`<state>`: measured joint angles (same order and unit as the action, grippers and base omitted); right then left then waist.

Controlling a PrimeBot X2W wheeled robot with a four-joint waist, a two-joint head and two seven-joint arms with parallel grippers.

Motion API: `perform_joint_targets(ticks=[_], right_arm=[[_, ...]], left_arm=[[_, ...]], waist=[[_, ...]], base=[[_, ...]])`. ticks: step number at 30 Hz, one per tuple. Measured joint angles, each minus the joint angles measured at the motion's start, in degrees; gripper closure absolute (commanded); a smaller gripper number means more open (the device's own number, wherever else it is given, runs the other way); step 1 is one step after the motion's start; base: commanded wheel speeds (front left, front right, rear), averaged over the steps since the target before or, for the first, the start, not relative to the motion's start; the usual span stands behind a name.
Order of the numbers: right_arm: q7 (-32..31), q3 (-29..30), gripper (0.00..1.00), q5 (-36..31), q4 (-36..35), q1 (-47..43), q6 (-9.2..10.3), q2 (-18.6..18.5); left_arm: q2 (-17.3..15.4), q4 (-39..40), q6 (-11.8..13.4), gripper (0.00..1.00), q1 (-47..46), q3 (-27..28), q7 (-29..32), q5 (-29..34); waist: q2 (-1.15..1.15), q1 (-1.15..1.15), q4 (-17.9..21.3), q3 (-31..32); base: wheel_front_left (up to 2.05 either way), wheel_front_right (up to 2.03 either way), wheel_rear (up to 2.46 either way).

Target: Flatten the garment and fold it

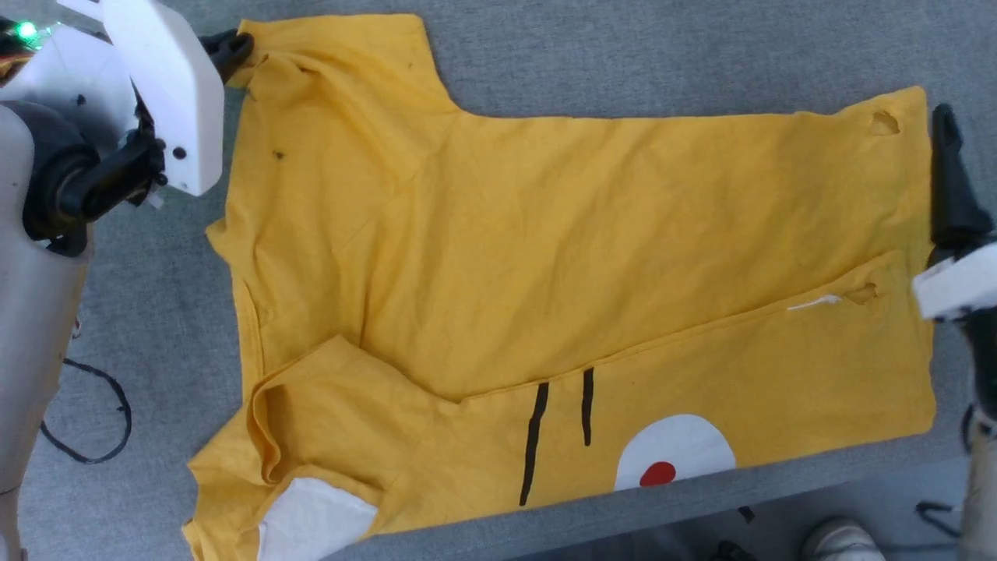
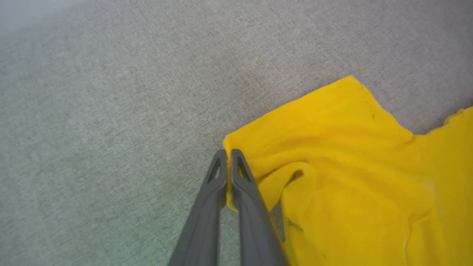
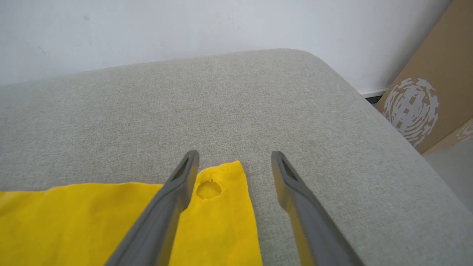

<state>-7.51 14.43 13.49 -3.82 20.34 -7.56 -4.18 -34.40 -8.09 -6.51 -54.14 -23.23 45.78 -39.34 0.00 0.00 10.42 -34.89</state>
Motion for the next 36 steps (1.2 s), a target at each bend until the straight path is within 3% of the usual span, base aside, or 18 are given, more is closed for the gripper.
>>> perform_joint_targets(ticks=[5, 11, 20, 21, 23, 30, 36], right_arm=[[-14.26, 2.34, 0.0, 1.6, -0.34, 4.66, 0.02, -2.42], [-26.83, 2.48, 0.0, 1.43, 2.46, 8.46, 0.02, -4.25], [-32.52, 2.05, 0.0, 0.56, 5.21, 11.55, 0.01, -4.64], [-33.15, 2.2, 0.47, 0.56, 5.39, 11.81, 0.01, -4.66], [-33.79, 2.89, 1.0, 0.59, 5.56, 12.51, 0.01, -4.47], [-32.34, 2.71, 1.0, 0.07, 5.56, 13.04, 0.01, -4.26], [-28.17, 2.02, 1.0, -0.4, 5.73, 13.6, 0.01, -5.21]], left_arm=[[-0.01, 0.08, -0.02, 1.0, -0.02, -0.59, -0.49, -0.18], [0.11, 0.22, -0.1, 1.0, -0.54, -0.97, -1.11, -0.54], [0.56, 0.26, -0.49, 1.0, -2.37, -1.57, -1.48, -0.71], [0.6, 0.26, -0.49, 1.0, -2.43, -1.6, -1.49, -0.73], [0.8, 0.26, -0.49, 1.0, -2.53, -1.66, -1.51, -0.96], [0.69, -0.04, -0.51, 1.0, -2.63, -2.22, -4.87, -0.59], [0.15, -0.38, -0.52, 1.0, -2.7, -2.23, -16.26, 2.31]], waist=[[0.0, 0.0, -0.72, -0.38], [0.0, 0.0, -1.48, -1.41], [0.0, 0.0, -2.64, -2.8], [0.0, 0.0, -2.76, -2.9], [0.0, 0.0, -3.0, -3.08], [0.0, 0.01, -3.19, -2.44], [0.0, 0.01, -3.39, -1.24]], base=[[0.0, 0.0, 0.0], [0.0, 0.0, 0.0], [0.0, 0.0, 0.0], [0.0, 0.0, 0.0], [0.0, 0.0, 0.0], [0.0, 0.0, 0.0], [0.0, 0.0, 0.0]])
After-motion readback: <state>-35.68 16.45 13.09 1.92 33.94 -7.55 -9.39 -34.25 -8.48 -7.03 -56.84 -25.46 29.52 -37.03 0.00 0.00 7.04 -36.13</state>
